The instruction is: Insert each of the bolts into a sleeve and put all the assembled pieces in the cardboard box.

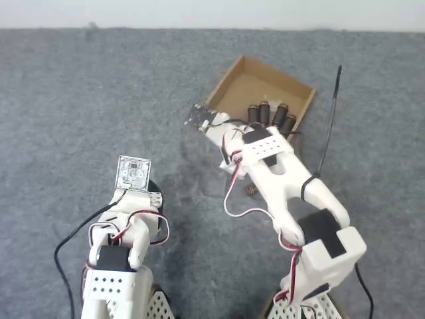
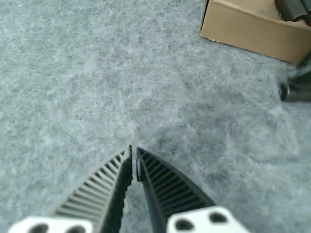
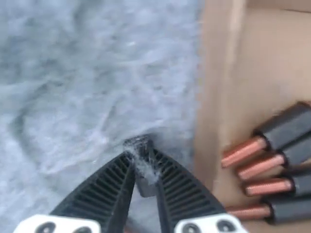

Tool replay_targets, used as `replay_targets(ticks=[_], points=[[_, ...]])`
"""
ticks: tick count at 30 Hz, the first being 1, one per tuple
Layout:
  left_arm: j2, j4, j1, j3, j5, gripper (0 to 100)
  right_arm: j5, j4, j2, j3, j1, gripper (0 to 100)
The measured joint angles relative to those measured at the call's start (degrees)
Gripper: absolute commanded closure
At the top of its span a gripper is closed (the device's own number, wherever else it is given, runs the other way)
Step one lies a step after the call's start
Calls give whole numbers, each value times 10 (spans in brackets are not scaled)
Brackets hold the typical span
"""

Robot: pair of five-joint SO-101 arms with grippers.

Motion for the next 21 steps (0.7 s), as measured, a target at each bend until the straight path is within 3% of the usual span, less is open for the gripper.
replay_targets(ticks=[10, 16, 21], points=[[0, 0, 0, 0, 0, 987, -1, 31, 4, 20, -17, 991], [0, 0, 0, 0, 0, 987, -30, 17, -71, 85, -17, 885], [0, 0, 0, 0, 0, 987, -33, 9, -149, 137, -18, 890]])
